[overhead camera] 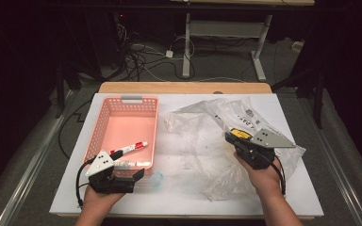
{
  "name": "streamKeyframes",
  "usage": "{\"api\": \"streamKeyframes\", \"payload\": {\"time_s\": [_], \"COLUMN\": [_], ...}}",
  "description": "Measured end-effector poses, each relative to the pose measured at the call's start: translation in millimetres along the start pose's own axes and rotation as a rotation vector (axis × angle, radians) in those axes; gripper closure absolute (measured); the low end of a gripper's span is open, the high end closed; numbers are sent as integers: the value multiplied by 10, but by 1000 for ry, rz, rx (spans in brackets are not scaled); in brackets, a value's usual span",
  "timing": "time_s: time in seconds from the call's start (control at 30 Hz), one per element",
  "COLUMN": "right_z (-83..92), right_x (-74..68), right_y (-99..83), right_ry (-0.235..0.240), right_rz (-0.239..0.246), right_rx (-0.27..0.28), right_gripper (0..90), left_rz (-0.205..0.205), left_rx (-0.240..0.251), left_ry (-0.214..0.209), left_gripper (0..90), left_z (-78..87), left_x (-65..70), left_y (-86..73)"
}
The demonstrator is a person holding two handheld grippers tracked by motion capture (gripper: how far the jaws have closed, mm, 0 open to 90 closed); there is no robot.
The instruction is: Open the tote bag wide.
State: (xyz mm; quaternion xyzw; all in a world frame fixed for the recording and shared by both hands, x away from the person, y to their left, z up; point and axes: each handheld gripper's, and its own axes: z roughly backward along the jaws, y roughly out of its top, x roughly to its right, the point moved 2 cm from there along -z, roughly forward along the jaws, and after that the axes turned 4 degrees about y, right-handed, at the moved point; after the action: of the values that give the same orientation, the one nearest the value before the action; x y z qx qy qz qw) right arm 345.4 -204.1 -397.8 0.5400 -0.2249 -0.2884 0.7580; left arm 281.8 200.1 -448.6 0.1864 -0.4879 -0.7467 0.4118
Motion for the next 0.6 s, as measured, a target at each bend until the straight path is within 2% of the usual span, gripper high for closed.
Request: {"api": "streamKeyframes", "payload": {"time_s": [0.1, 0.23, 0.37, 0.47, 0.53, 0.6], "right_z": [84, 182, 218, 217, 219, 227], "right_x": [28, 56, 99, 106, 106, 108], "right_y": [2, -83, -136, -137, -138, -137], "right_ry": [-3, -12, -12, -4, 1, 10], "right_rz": [-2, 19, 3, -8, -13, -20], "right_rx": [27, -1, -3, 8, 11, 15], "right_gripper": [900, 900, 900, 900, 900, 900], "left_rz": [1, 0, 5, 11, 25, 21], "left_rx": [7, 7, 11, 31, 46, 45], "left_ry": [7, 9, 15, 34, 25, 25], "left_gripper": [0, 0, 0, 0, 0, 0], "left_z": [27, 33, 39, 68, 87, 89], "left_x": [-3, -12, -20, -20, -20, -24], "left_y": [4, 9, 14, 36, 65, 99]}}
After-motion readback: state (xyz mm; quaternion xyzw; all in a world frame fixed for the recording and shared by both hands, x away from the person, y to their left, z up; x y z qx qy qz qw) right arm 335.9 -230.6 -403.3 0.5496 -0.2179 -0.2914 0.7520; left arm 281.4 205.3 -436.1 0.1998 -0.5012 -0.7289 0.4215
